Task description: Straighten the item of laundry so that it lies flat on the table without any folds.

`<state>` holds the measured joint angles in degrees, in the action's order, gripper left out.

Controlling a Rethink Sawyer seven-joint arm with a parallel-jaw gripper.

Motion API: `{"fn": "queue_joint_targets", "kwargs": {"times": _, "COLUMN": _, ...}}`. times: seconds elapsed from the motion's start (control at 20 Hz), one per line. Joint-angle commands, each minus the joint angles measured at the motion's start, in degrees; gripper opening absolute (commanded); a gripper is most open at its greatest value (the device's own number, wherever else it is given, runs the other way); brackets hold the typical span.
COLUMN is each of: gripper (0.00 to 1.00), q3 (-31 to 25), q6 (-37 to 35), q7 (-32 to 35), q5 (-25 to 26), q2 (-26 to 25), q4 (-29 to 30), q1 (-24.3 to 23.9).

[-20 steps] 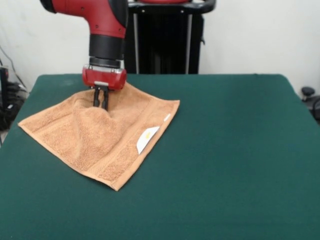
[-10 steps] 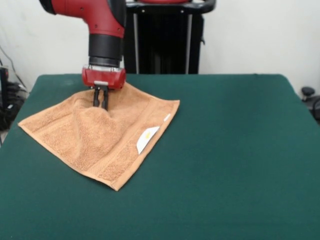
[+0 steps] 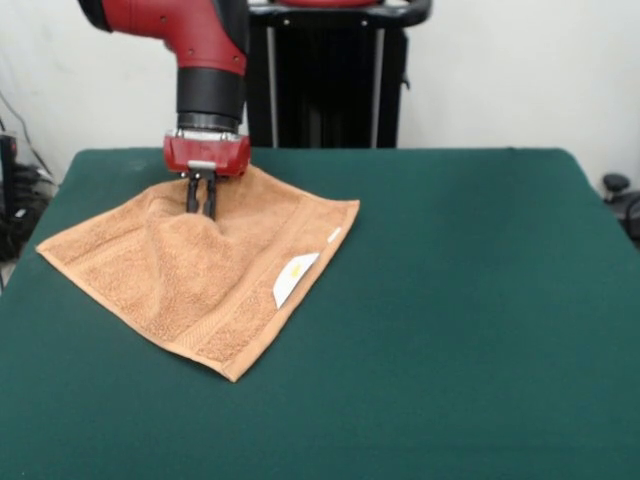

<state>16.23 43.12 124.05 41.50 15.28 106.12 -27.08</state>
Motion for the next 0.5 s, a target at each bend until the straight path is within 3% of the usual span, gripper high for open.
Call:
{"fn": "queue_joint_targets", "kwargs": {"times": 0.05, "gripper": 0.00, "q3": 1.42, "q6": -23.65, "q7": 0.01, "q5": 4.06, "q2": -15.16, "q4": -0.41, "q1": -0.74}}
{"fn": "queue_joint_targets", "kwargs": {"times": 0.5, "gripper": 0.00, "q3": -1.45, "q6": -25.04, "q7": 2.88, "q5": 5.04, "q2": -15.81, "q4": 1.09, "q1": -2.56}}
